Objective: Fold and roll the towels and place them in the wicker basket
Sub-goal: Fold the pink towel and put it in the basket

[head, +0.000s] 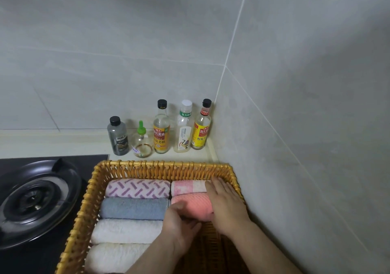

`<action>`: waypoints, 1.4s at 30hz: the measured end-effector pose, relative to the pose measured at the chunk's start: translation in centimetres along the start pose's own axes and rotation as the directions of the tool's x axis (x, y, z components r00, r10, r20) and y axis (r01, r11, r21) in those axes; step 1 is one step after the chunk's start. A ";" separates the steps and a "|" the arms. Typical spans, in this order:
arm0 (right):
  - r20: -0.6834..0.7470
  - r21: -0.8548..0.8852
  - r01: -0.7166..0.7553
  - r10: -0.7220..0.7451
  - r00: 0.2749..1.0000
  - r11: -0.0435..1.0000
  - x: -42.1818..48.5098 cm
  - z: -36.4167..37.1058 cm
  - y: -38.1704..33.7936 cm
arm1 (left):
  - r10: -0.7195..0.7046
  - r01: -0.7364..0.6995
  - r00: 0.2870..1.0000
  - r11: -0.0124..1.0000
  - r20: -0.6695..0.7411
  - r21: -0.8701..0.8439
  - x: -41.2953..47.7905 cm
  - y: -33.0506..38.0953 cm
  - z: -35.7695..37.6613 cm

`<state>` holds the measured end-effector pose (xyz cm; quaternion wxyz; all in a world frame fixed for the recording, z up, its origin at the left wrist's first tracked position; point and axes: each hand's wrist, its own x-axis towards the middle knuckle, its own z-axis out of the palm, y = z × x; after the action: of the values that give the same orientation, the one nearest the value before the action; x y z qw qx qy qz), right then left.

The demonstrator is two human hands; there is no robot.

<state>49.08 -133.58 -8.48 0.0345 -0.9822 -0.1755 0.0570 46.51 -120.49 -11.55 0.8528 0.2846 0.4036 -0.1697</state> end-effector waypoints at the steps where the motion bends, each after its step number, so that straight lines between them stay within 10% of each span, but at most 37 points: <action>1: 0.044 -0.016 -0.012 0.012 0.999 1.000 0.8 0.0 0.2 | 0.001 -0.001 1.000 1.000 -0.003 -0.014 0.0 0.0 0.0; 6: 0.237 -0.108 -0.027 0.052 0.970 0.994 3.1 1.2 0.2 | -0.025 0.027 1.000 0.995 0.018 -0.097 0.0 0.3 -0.2; 24: 0.166 -0.217 0.030 0.006 0.986 0.976 2.9 2.1 0.4 | -0.013 0.026 0.996 0.989 0.088 -0.145 0.3 0.6 -0.7; 31: 0.320 0.016 0.033 -0.036 0.947 0.999 3.3 -1.5 1.0 | -0.051 0.062 0.995 0.991 0.091 -0.120 0.4 1.1 -1.1; 42: 0.258 -0.424 0.087 0.028 0.966 0.901 2.4 0.9 0.2 | -0.026 0.050 0.994 0.969 0.102 -0.243 0.2 1.4 -1.0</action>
<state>51.29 -132.86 -9.68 -0.2062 -0.9467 -0.2018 0.1433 46.81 -118.74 -11.75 0.8968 0.1607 0.3843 -0.1488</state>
